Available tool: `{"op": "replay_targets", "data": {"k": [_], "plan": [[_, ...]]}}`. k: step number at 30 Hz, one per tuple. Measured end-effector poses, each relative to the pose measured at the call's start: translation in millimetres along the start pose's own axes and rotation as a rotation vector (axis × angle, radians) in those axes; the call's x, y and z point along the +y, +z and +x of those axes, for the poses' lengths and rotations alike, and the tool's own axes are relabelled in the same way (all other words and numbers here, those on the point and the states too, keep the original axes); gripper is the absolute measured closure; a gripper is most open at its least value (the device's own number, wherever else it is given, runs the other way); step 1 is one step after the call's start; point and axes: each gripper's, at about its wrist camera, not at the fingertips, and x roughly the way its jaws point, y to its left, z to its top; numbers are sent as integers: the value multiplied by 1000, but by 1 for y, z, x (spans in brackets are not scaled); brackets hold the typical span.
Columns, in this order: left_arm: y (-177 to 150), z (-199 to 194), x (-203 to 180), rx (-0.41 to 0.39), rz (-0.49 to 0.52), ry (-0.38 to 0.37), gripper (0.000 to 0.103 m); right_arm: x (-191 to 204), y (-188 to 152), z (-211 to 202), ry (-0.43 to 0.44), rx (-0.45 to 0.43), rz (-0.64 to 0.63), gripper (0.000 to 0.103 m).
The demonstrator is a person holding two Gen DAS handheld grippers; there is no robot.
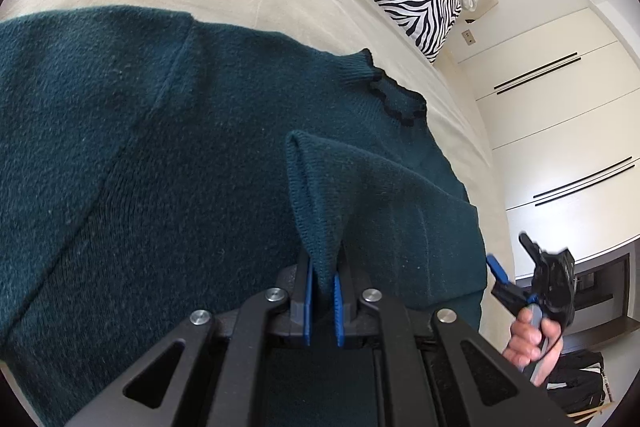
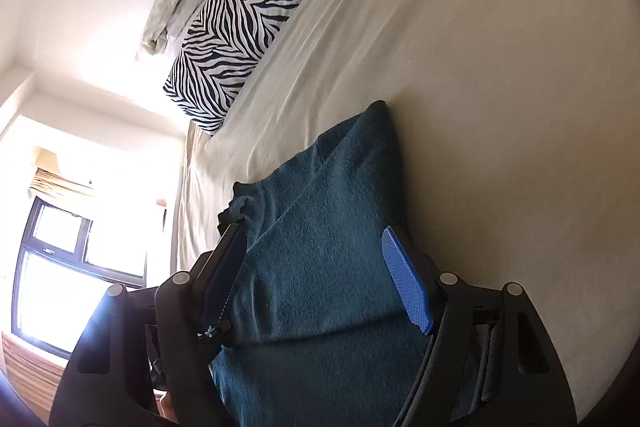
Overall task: Fold small clothes
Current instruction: 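Carry the sleeve with the left gripper across the sweater body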
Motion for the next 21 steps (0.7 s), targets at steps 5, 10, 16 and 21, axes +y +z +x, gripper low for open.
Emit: {"op": "replay_targets", "data": {"k": [5,10,16,21], "plan": [[3,6,15,-2,-14,-54,91,-3,41,42,39,45,71,33],[0,6,18,-20,17,-71,90,-22,51,59,76,78,148,34],[0,6,17,-23,14,-74,90,-29,10,32,161,137,122,34],[-11,-10,18,-44,-6,-75,85,-43,-27,-6,180,129,147,34]]}}
